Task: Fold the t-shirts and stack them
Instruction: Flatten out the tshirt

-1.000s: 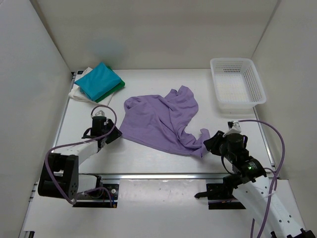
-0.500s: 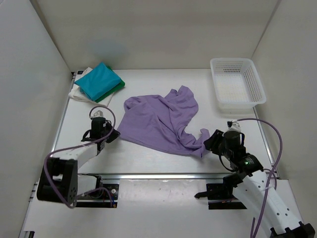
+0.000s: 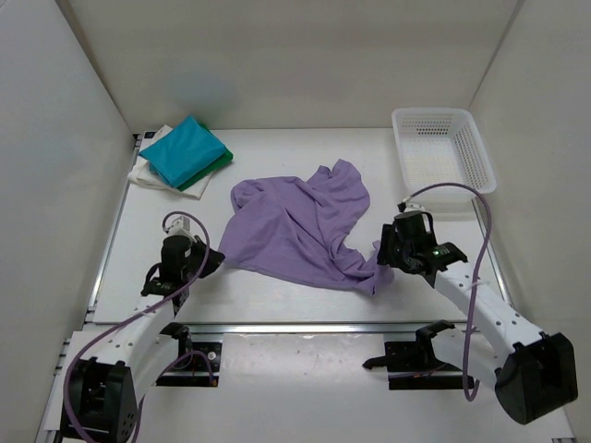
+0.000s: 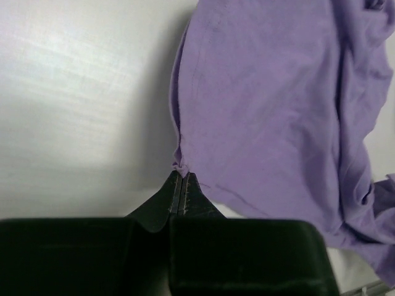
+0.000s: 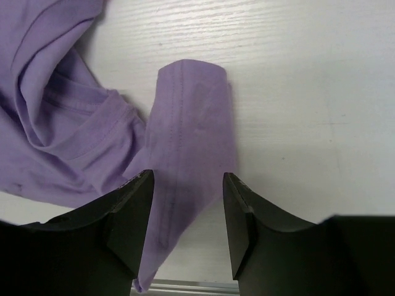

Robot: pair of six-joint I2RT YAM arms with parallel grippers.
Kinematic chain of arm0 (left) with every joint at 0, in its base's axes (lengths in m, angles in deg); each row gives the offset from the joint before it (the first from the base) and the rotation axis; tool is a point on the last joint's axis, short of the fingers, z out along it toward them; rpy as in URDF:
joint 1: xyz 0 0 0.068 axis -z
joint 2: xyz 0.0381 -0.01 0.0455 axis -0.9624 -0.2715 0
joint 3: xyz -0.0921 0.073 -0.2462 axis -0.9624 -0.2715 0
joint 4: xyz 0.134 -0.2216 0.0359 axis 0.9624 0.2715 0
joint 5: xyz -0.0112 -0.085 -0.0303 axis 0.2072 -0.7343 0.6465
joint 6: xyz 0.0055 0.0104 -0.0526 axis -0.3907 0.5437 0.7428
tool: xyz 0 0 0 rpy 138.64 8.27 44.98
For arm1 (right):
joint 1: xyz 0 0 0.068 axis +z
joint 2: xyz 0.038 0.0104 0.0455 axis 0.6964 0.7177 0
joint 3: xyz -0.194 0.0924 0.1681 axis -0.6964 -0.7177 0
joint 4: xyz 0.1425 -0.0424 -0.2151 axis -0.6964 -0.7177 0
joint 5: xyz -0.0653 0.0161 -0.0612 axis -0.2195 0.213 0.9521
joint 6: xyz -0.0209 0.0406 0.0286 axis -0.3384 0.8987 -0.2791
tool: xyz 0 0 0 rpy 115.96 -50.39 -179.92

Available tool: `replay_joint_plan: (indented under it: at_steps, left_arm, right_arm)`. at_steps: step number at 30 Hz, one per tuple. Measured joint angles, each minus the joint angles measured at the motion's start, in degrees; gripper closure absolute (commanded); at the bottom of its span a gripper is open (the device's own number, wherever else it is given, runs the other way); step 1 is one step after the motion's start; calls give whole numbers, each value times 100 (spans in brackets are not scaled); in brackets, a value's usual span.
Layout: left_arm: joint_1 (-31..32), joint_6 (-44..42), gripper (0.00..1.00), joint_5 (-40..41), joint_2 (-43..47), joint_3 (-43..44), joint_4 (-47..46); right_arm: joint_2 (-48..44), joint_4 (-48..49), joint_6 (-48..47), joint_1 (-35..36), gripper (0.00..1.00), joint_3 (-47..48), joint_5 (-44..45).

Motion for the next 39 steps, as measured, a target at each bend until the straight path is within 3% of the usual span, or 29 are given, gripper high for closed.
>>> replay_joint_plan:
  at_steps: [5,16,26,30,35,39]
  left_arm:
    - [35,0,100,-164,210,-348,162]
    - [162,7,100,-474,953,-590,278]
    - [144,-63,100,-697,1047,-636,358]
    - [127,-107,100,-756,1036,-638,361]
    - [122,-127,100,-826,1012,-638,358]
    - [109,-136,100,-841,1016,-638,365]
  right_arm:
    - [686,2,-258,302,51,380,83]
    - [2063,13,-691,-4,51,1211,190]
    - [3222,26,-988,-9,51,1897,-13]
    - [3272,-24,-1014,-79,55,1897,-24]
    - [3272,-24,-1058,-122,69,1895,-175]
    - [3303,-31,-1069,-216,71,1895,-332]
